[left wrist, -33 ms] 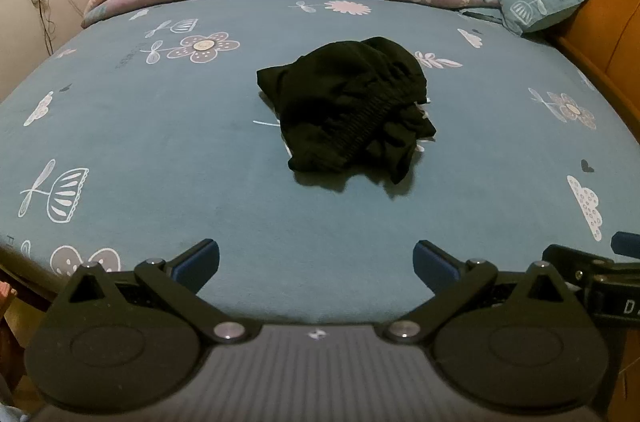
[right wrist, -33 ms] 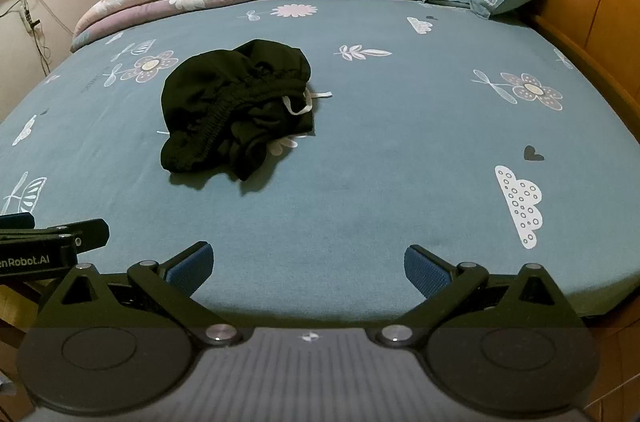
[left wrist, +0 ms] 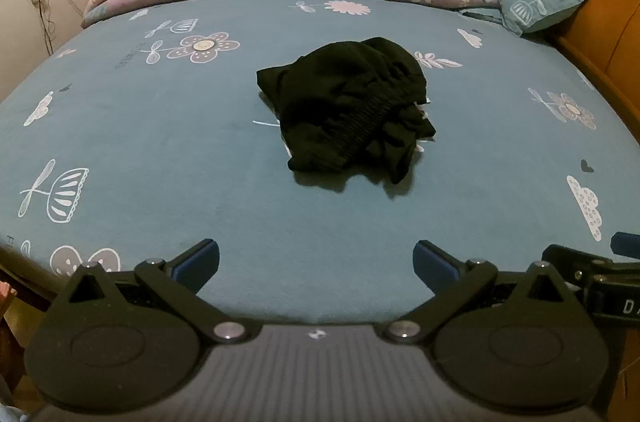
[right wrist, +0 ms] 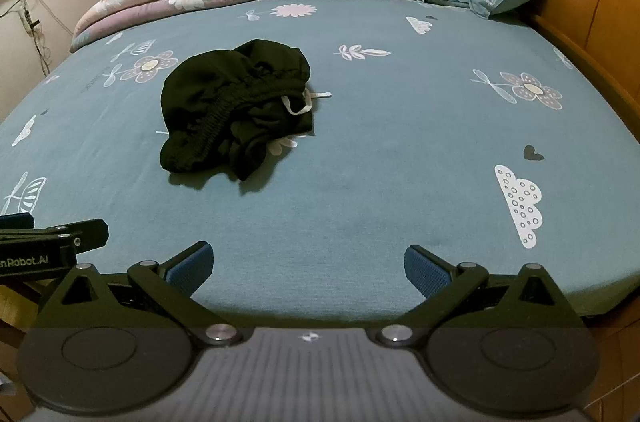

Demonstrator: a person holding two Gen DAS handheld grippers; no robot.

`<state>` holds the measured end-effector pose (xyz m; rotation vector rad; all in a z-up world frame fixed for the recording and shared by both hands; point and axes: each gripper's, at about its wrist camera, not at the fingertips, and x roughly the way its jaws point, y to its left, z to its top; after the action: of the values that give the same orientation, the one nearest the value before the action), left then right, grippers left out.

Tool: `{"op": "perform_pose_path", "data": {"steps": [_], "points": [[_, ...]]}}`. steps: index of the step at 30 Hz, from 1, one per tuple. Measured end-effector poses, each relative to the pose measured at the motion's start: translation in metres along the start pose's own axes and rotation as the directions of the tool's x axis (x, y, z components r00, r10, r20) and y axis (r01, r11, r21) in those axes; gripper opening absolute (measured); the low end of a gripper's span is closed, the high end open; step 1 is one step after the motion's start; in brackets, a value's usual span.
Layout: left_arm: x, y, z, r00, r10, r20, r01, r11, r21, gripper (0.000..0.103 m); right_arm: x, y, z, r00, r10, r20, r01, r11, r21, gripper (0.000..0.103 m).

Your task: Fold clothes

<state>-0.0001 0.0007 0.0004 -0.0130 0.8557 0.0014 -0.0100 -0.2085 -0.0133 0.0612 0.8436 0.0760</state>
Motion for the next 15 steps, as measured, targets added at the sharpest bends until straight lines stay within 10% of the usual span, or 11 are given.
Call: {"op": "perform_pose_path", "data": {"steps": [15], "points": [[-0.0096,-0.0013,0.0043,1.000,-0.003,-0.002,0.003,1.000,-0.009,0.102,-0.0022,-0.0041,-0.0011,0.999,0.038,0.018,-0.038,0.999,0.027,0.103]]}}
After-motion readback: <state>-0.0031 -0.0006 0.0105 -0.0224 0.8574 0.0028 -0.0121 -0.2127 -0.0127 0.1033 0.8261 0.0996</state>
